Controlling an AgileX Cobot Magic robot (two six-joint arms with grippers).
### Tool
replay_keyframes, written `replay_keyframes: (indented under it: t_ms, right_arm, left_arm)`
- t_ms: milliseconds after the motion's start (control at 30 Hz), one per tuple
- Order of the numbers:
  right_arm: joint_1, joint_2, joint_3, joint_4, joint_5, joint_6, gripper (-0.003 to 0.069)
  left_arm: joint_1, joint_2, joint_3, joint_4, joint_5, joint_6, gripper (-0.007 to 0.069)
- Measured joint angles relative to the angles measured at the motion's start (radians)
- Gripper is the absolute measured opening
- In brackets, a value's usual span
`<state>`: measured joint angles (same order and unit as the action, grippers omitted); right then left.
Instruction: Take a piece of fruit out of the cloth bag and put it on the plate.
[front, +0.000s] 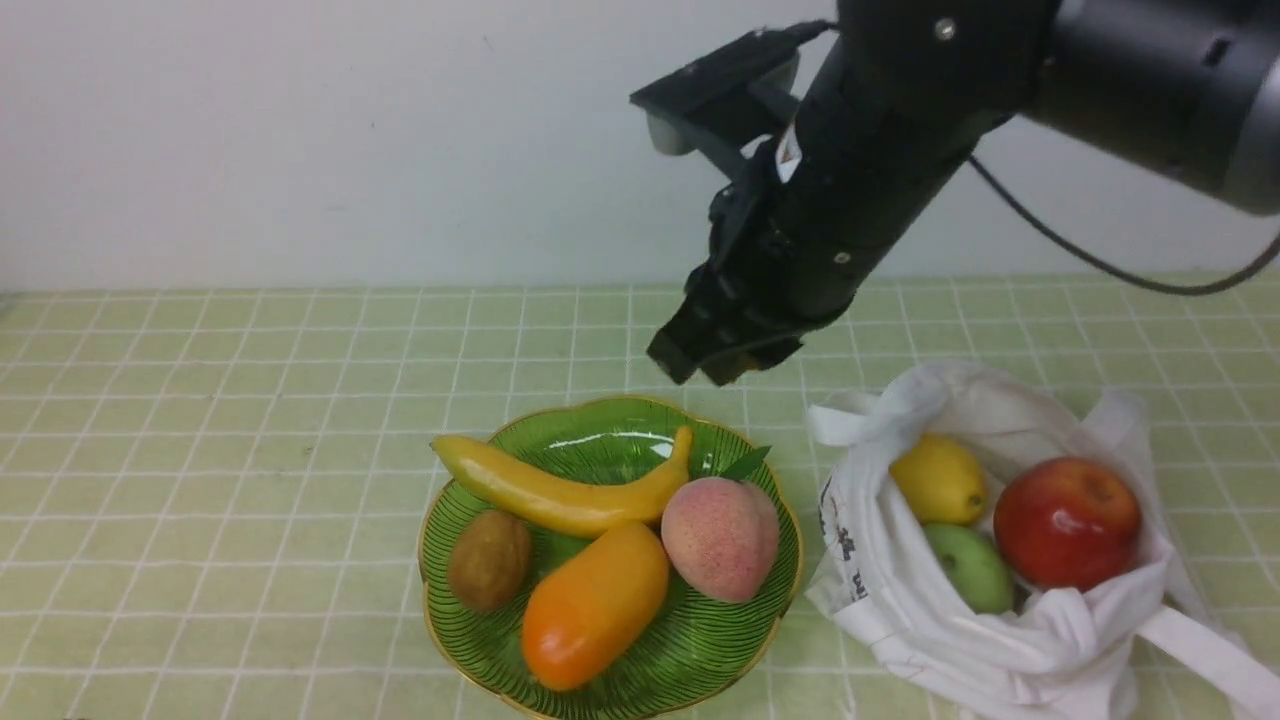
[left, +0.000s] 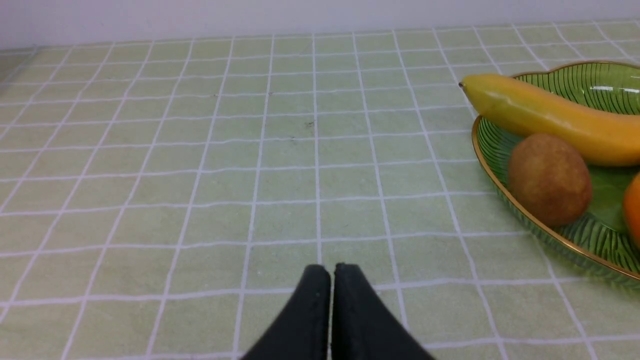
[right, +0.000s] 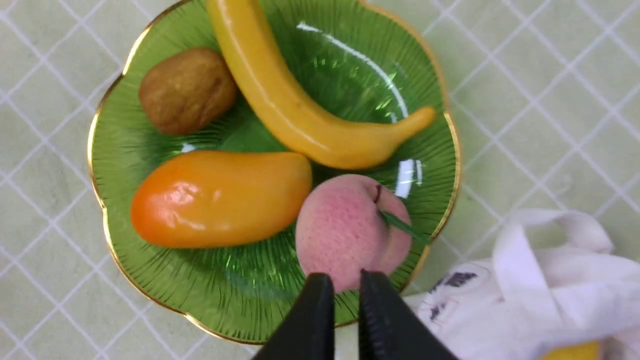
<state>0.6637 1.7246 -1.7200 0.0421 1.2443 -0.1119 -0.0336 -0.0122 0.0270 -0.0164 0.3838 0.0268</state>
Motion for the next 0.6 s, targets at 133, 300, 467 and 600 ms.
replay_keyframes:
  t_ms: [133,300,467,600]
  right_arm:
    - [0.000,-0.137,0.059,-0.042,0.001,0.028,0.0000]
    - [0.000,-0.476,0.310,-0.114,-0.001,0.137,-0.0014]
    - [0.000,-0.756,0.553,-0.173,-0.129,0.223,-0.0014]
    - [0.000,-1.124,0.948,-0.233,-0.507,0.350,-0.0014]
  left_arm:
    - [0.000,0.000,0.000,0.000,0.000,0.000,-0.0008]
    - [0.000,0.000,0.000,0.000,0.000,0.000,-0.0008]
    - [0.000,0.000,0.000,0.000,0.000,0.000,-0.0008]
    - [0.000,0.000,0.000,0.000,0.000,0.000,-0.0008]
